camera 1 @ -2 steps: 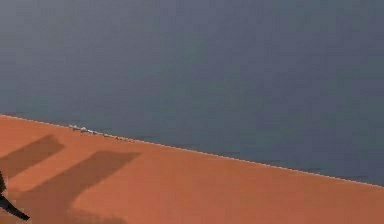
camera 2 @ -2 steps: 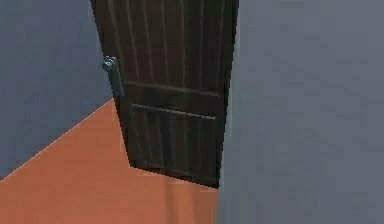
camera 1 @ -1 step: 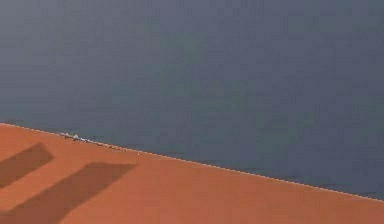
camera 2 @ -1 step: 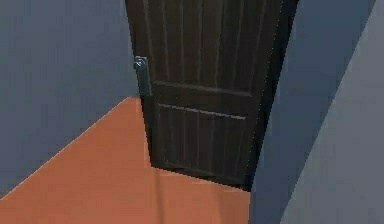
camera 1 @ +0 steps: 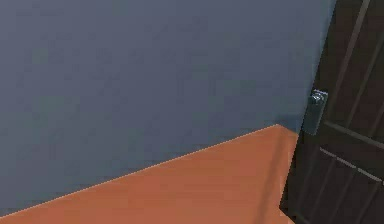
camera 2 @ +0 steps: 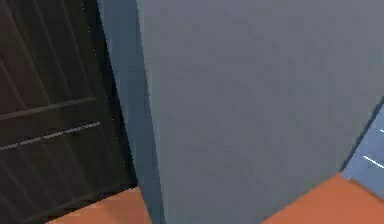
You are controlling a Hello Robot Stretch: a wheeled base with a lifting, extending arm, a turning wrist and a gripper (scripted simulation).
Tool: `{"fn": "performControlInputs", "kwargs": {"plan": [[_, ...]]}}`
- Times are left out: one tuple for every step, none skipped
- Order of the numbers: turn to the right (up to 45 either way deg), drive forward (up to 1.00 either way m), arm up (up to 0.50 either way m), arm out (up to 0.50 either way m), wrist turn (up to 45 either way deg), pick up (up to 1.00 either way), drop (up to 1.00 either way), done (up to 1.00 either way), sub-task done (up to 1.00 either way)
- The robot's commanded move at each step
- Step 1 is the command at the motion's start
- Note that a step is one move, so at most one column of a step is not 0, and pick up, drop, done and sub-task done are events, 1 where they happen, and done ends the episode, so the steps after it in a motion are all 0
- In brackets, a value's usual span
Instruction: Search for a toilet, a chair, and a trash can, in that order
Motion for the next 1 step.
{"fn": "performControlInputs", "kwargs": {"plan": [[15.0,0.0,0.0,0.0,0.0,0.0,0.0,0.0,0.0]]}}
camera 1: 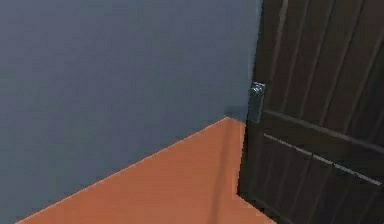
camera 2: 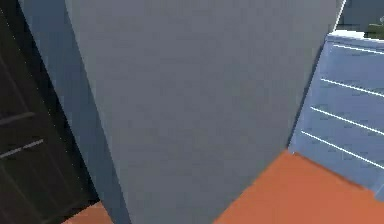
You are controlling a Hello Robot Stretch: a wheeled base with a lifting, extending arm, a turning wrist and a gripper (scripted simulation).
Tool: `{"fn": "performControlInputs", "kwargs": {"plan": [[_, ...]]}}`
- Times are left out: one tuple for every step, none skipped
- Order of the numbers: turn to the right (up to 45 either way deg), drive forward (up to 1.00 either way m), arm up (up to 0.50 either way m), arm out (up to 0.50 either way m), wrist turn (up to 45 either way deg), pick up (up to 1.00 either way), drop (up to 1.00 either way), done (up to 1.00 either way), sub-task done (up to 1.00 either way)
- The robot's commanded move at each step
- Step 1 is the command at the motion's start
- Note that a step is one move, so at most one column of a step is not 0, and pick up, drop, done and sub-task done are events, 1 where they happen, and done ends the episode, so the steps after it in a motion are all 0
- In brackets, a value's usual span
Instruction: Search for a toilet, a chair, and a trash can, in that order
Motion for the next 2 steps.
{"fn": "performControlInputs", "kwargs": {"plan": [[0.0,1.0,0.0,0.0,0.0,0.0,0.0,0.0,0.0],[6.0,0.0,0.0,0.0,0.0,0.0,0.0,0.0,0.0]]}}
